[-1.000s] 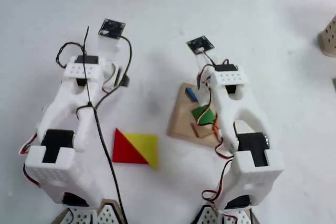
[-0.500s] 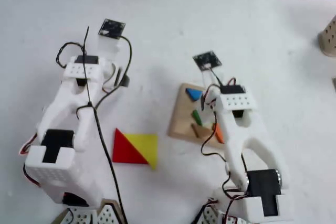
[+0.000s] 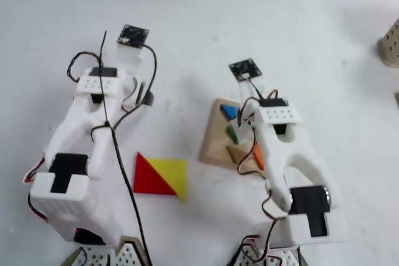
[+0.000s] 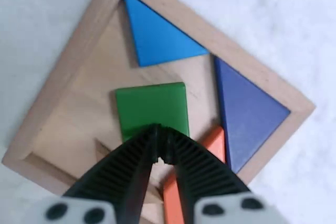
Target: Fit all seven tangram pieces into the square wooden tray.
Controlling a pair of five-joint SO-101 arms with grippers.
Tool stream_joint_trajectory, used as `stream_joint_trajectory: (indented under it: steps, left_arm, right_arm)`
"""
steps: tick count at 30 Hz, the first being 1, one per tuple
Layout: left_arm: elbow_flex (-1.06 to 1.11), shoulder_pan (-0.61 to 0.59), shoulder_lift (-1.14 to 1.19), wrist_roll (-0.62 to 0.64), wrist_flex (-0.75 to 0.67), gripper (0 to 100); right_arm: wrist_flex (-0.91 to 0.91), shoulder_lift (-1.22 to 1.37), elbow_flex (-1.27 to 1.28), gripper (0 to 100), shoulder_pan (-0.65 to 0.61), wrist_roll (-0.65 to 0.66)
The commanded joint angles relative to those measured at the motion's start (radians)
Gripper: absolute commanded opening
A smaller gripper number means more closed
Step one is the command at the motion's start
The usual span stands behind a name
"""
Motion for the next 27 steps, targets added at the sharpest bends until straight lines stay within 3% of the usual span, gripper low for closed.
stream_joint_trajectory:
  steps: [1,17,21,27]
  left_arm:
    - [-0.008,-0.012,-0.062,0.003,-0.021,25]
    - [-0.008,-0.012,-0.062,0.003,-0.021,25]
    - [-0.008,-0.012,-0.062,0.003,-0.023,25]
    - [-0.008,-0.012,-0.062,0.003,-0.023,25]
  right_arm:
    - [0.004,0.070,-0.100,1.9,-0.004,-0.005]
    - [0.036,0.073,-0.186,1.9,0.058,0.000]
    - [0.131,-0.070,-0.126,1.9,0.067,-0.005]
    - [0.130,-0.380,0.160,1.9,0.044,0.002]
